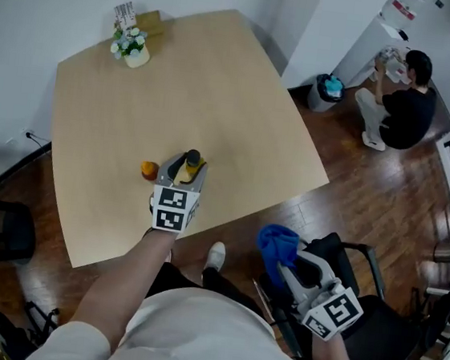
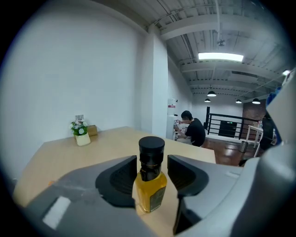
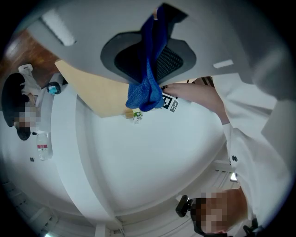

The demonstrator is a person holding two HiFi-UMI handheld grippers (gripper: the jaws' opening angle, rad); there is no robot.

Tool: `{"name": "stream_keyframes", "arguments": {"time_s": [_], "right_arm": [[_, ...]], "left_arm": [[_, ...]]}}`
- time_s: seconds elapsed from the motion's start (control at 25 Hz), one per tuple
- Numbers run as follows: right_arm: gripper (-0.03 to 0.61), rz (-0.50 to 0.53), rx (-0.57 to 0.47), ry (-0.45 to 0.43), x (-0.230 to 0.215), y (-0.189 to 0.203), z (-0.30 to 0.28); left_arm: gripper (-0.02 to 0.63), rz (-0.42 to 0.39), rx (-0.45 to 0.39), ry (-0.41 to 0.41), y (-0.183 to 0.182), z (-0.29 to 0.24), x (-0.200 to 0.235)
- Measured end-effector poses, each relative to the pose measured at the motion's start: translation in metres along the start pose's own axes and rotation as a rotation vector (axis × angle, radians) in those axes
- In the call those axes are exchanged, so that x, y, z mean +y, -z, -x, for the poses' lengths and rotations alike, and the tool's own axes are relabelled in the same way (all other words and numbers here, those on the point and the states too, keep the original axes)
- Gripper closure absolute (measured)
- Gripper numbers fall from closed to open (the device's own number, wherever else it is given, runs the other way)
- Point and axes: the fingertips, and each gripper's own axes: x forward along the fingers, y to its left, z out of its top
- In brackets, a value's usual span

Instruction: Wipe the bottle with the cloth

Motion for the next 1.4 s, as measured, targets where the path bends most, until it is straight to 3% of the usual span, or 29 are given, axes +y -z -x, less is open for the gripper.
{"name": "stream_keyframes", "arguments": {"time_s": [0.12, 0.2, 0.44, 0.76, 1.08, 1.28, 1.4], "right_arm": [[0.494, -0.005, -0.009, 0.005, -0.009, -0.002, 0.000], [0.494, -0.007, -0.014, 0.011, -0.013, -0.003, 0.001], [0.494, 0.012, -0.039, 0.022, -0.017, -0.012, -0.006], [0.494, 0.113, -0.134, -0.008, -0.016, -0.081, -0.057], [0.494, 0.398, -0.145, -0.178, 0.038, -0.177, -0.105], [0.494, 0.636, 0.047, -0.266, 0.077, -0.179, -0.144], [0.495, 0.714, 0.122, -0.288, 0.086, -0.173, -0.159]], "left_arm": [[0.403, -0.001, 0.013, 0.001, 0.007, -0.011, 0.003], [0.451, -0.012, 0.014, 0.007, 0.007, -0.015, 0.003], [0.462, -0.022, 0.040, 0.062, 0.002, -0.017, -0.001], [0.463, -0.071, -0.049, 0.220, -0.060, 0.028, -0.019], [0.463, -0.200, -0.072, 0.307, -0.095, 0.073, -0.058], [0.463, -0.230, -0.049, 0.313, -0.092, 0.077, -0.055], [0.463, -0.239, -0.034, 0.307, -0.086, 0.077, -0.052]]}}
